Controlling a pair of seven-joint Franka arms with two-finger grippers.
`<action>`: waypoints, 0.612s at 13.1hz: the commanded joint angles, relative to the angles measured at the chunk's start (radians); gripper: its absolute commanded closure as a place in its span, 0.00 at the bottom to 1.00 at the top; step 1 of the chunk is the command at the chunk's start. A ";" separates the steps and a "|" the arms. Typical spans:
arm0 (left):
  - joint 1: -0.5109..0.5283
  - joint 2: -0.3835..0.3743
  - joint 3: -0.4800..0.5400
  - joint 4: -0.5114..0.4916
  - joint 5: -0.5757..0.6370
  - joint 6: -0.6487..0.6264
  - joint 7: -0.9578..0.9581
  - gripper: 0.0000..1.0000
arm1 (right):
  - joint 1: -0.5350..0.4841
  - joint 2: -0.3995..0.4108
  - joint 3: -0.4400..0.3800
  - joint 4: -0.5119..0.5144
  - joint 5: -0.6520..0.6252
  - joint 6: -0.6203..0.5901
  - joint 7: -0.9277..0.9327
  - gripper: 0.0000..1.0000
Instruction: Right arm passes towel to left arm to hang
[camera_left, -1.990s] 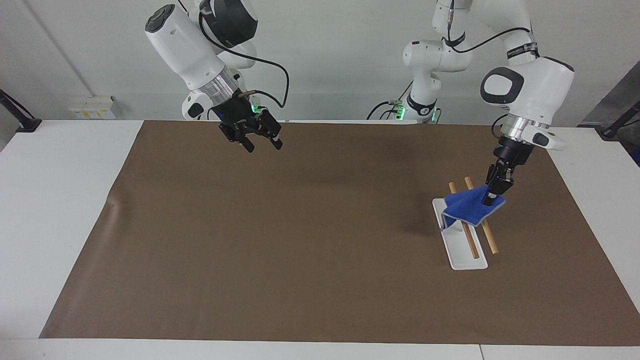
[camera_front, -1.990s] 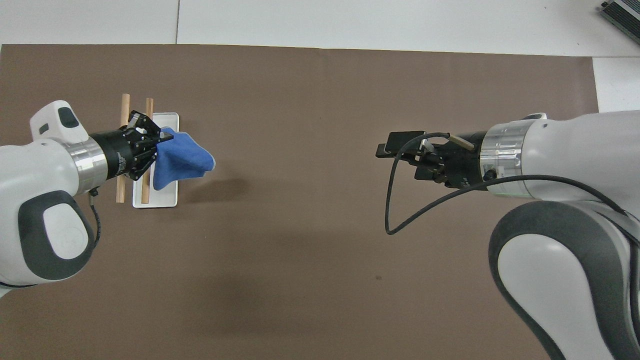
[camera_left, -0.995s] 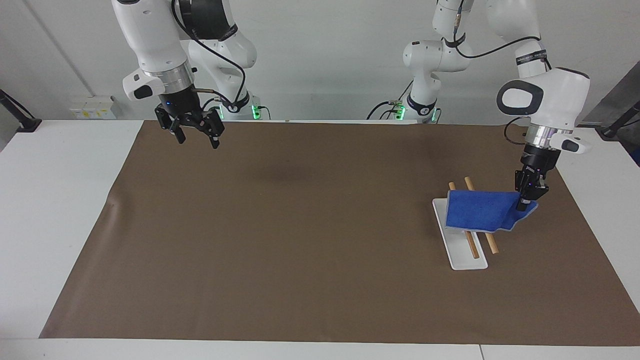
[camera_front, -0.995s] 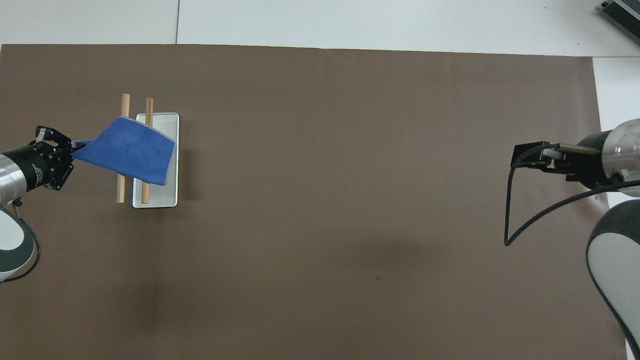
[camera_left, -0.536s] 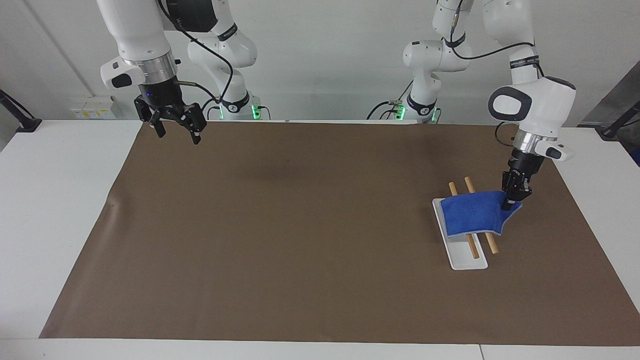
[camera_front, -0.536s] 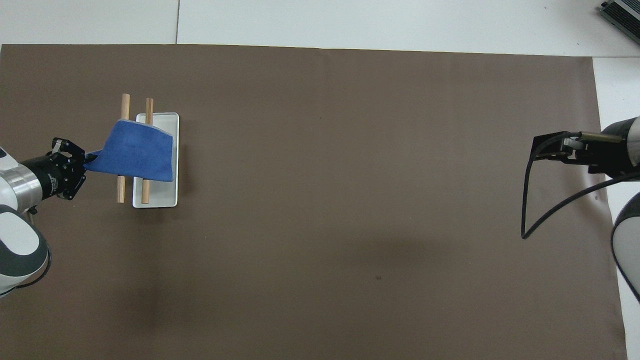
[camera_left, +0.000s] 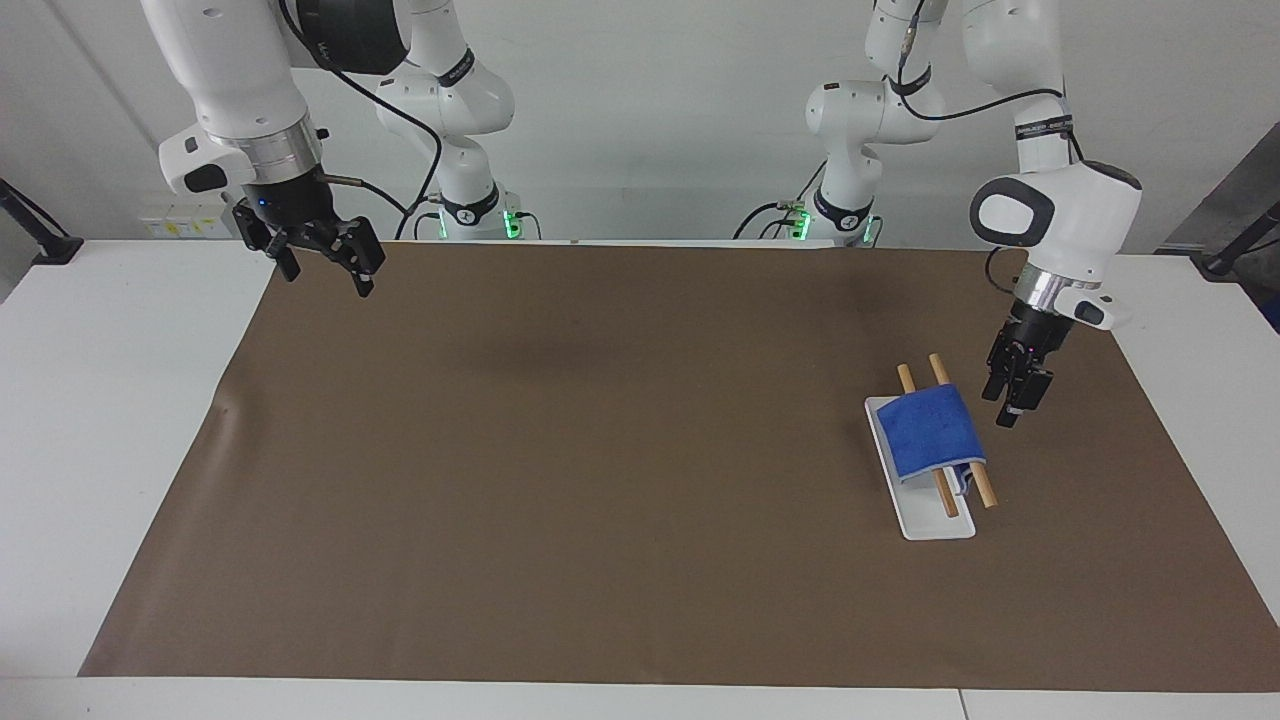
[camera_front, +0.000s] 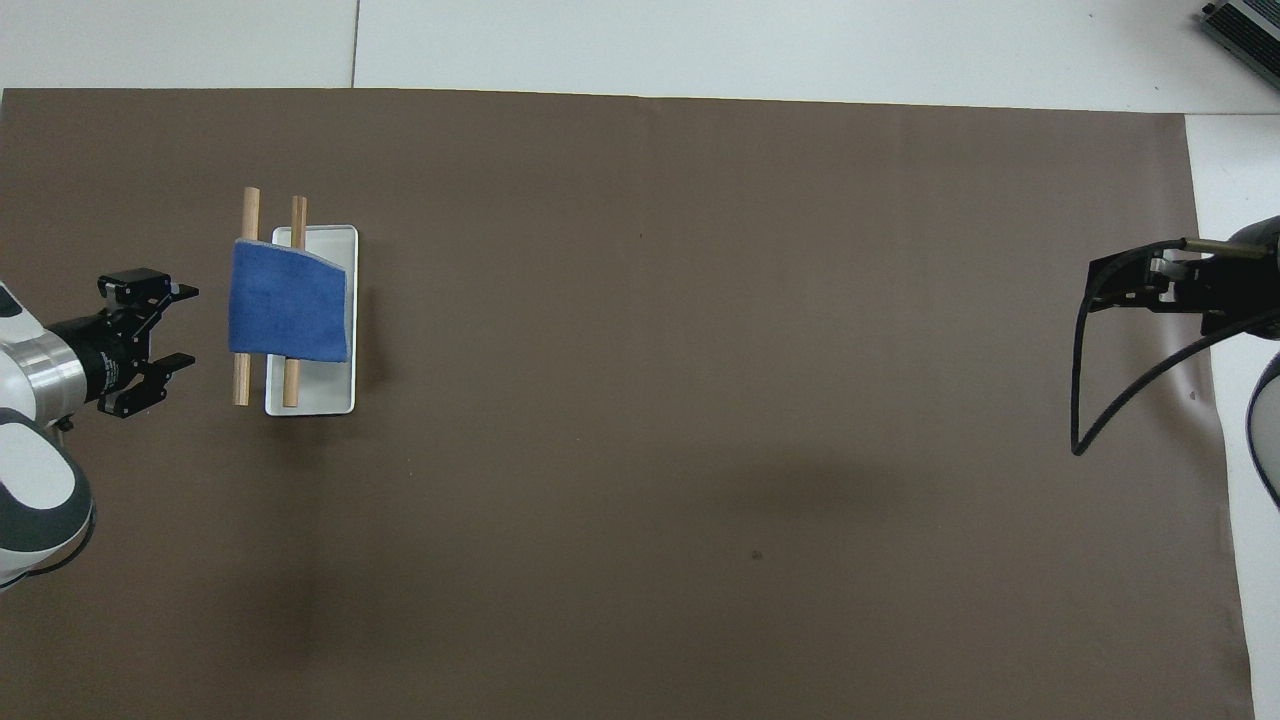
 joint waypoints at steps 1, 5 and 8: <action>-0.003 0.045 0.072 0.203 0.189 -0.298 0.048 0.10 | -0.011 -0.007 0.001 -0.006 0.002 -0.019 -0.053 0.00; -0.001 0.101 0.096 0.536 0.363 -0.696 0.109 0.08 | -0.011 -0.016 0.001 -0.023 0.010 -0.024 -0.064 0.00; -0.001 0.090 0.088 0.664 0.371 -0.872 0.215 0.08 | -0.011 -0.021 0.001 -0.031 0.073 -0.045 -0.069 0.00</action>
